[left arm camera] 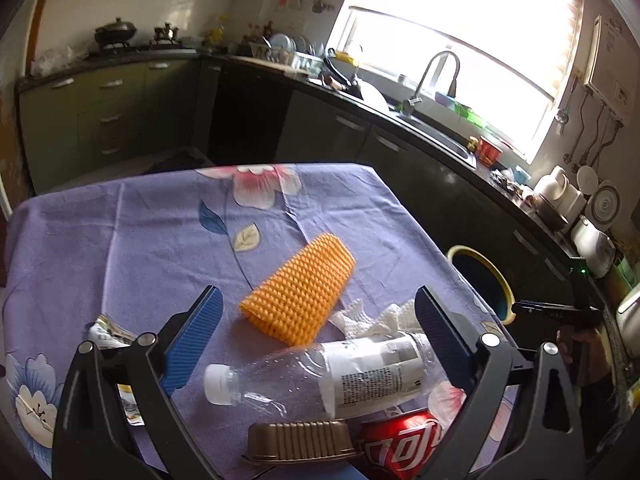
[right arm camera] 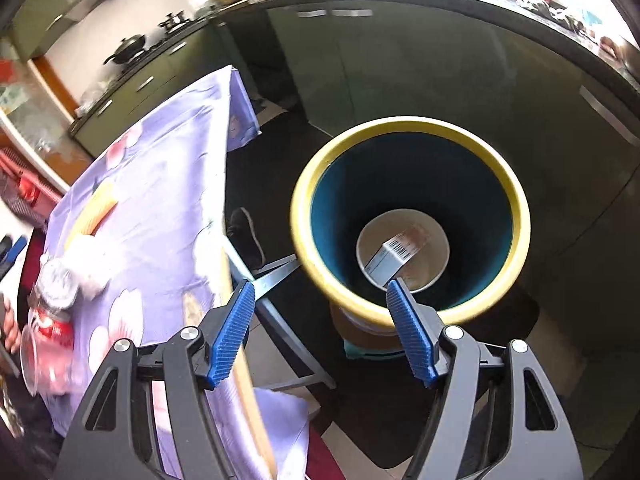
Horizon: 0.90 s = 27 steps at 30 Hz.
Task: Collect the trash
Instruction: 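Carry the milk carton over the bin and release it with the right gripper, then grasp the orange foam net with the left gripper and drop it into the bin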
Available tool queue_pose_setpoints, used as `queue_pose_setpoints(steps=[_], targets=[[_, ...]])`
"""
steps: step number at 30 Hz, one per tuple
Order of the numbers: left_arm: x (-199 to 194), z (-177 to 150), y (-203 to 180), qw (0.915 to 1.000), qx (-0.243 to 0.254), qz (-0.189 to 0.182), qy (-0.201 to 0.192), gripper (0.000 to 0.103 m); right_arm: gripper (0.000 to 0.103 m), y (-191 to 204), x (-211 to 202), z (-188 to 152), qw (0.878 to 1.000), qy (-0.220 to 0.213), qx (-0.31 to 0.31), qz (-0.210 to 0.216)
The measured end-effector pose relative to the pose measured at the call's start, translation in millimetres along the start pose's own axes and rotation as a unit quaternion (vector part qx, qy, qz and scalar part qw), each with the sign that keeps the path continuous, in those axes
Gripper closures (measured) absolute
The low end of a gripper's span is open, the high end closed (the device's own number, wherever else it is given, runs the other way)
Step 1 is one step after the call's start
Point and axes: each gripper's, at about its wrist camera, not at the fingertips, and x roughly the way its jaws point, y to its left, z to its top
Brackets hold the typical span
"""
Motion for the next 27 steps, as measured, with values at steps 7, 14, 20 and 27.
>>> queue_pose_setpoints(steps=[7, 14, 20, 27], targets=[[31, 19, -20, 0.9931, 0.080, 0.015, 0.084, 0.011, 0.028, 8, -4, -6, 1.000, -0.024, -0.009, 0.006], [84, 32, -27, 0.9712, 0.164, 0.034, 0.169, 0.011, 0.028, 1, -1, -11, 1.000, -0.023, -0.002, 0.019], [125, 32, -24, 0.9566, 0.196, 0.027, 0.214, 0.011, 0.028, 0, 9, -7, 1.000, -0.010, 0.001, 0.024], [141, 32, -26, 0.9451, 0.210, 0.014, 0.250, 0.011, 0.028, 8, 16, -1, 1.000, -0.006, -0.005, 0.028]])
